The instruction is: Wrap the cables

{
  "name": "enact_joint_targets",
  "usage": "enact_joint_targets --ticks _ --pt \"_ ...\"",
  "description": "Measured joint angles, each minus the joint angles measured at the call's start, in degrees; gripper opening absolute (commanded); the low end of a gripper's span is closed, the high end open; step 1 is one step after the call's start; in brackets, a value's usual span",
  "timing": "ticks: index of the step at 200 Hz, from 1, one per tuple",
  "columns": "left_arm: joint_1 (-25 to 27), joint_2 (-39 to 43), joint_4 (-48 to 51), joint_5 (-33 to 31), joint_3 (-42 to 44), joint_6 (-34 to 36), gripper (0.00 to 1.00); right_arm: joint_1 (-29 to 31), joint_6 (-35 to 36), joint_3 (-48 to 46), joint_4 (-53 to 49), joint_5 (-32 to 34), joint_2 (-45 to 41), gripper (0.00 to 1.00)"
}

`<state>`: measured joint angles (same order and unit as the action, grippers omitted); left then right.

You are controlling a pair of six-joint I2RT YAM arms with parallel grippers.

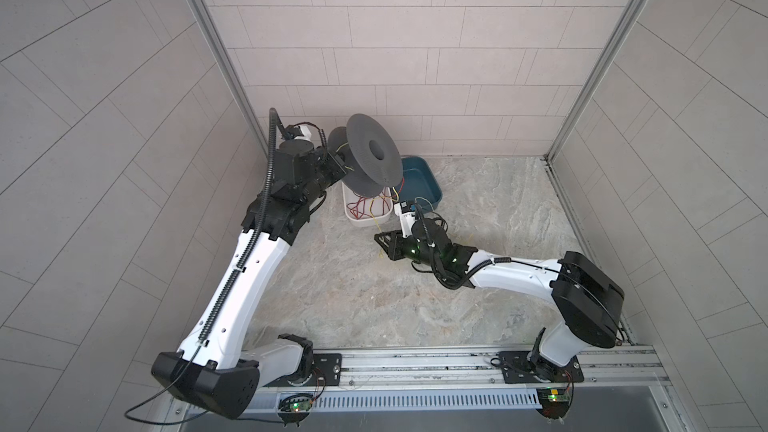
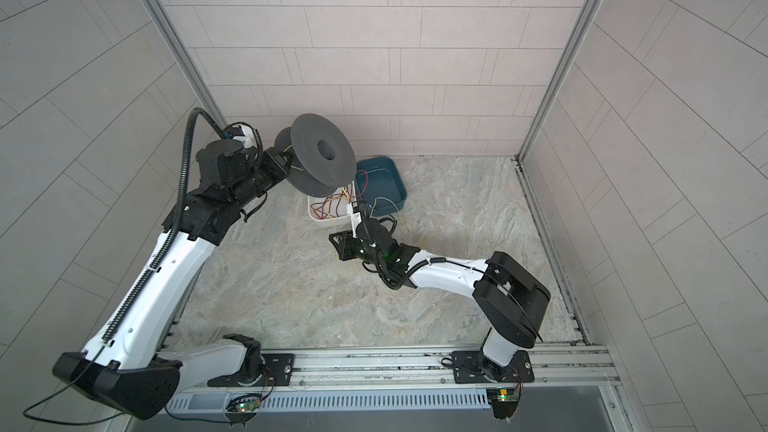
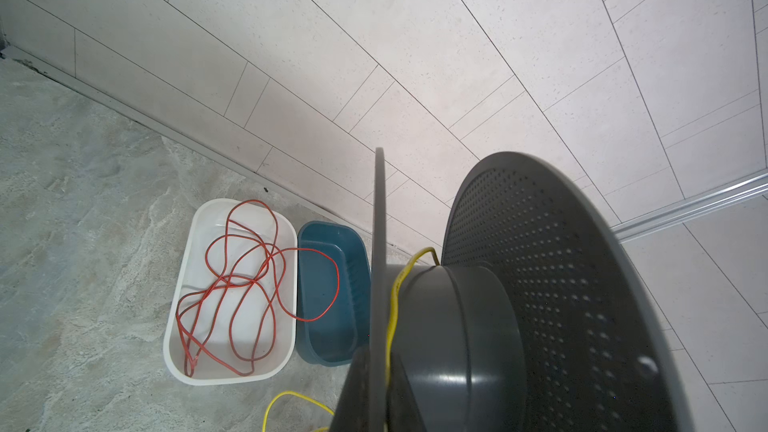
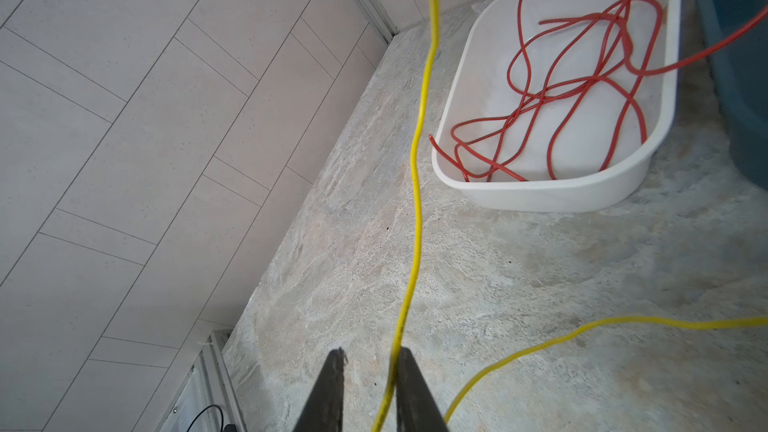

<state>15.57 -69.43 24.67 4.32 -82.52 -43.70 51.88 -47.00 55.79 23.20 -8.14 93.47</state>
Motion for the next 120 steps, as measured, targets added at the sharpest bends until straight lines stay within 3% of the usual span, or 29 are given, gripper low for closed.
enact_joint_targets --ticks 47,120 --pt "0.0 -0.2 -0.1 -1.6 0.0 0.1 0.0 0.2 -0.3 0.0 -0.7 -0.2 0.0 0.0" --pt "0.0 -4.0 -0.4 -7.1 0.0 1.4 0.0 2.1 5.6 -0.8 -7.8 1.0 -3.3 0.0"
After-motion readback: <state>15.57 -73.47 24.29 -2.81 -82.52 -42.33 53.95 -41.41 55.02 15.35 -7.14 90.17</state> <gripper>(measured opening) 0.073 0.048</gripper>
